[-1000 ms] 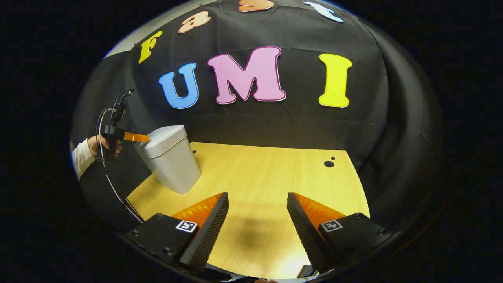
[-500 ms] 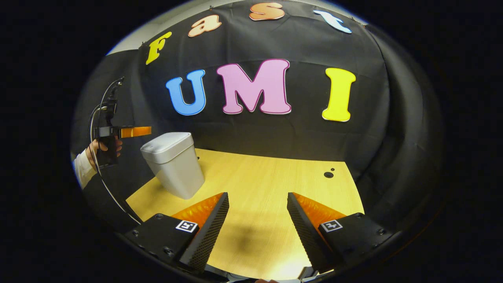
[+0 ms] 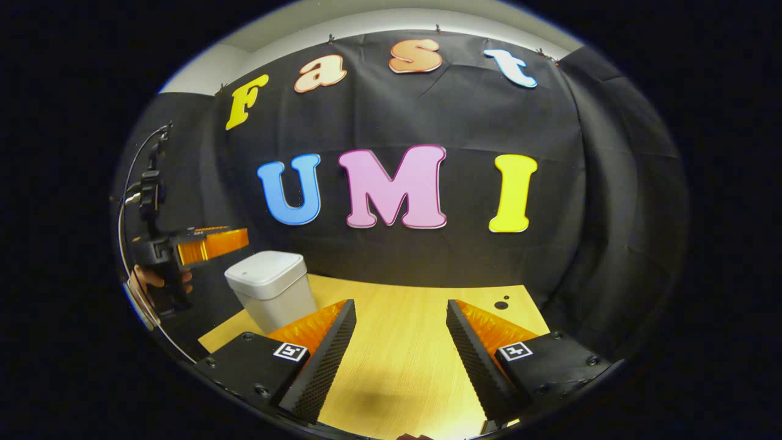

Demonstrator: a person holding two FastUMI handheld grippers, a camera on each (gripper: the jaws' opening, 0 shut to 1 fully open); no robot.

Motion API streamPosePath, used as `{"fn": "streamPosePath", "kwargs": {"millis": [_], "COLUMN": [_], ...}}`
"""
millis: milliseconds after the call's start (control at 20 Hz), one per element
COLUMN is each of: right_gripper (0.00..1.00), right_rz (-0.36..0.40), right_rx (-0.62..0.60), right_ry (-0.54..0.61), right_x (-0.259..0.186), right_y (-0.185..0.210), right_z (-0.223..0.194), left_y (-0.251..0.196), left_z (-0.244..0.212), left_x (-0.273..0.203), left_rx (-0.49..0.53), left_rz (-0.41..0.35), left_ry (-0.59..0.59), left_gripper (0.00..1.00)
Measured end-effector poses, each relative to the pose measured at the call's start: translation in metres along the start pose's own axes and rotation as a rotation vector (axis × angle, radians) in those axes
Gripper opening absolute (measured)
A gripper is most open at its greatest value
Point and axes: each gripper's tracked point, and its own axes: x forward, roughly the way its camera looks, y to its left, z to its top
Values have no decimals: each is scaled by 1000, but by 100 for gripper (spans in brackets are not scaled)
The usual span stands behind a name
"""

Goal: Press the lid of the desktop garbage bin to open it, pick up the crumpled paper on the desktop and throw it into the bin, then pick up the pop can on the desktop and drop it into the bin, and finally close the garbage bin lid.

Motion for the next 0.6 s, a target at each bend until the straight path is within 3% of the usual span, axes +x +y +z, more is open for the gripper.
{"fn": "streamPosePath", "kwargs": {"millis": [300, 600], "right_gripper": [96, 96], "right_rz": [-156, -178], "right_rx": [-6, -30], "right_ry": [-144, -198], "right_x": [-28, -32], "right_y": [-10, -3], "right_z": [33, 55], "left_y": [-14, -18], "left_z": [5, 20], "left_x": [-23, -41], "left_rx": [-28, 14], "left_rz": [-16, -7], "left_ry": [-23, -61], "left_gripper": [97, 97]}}
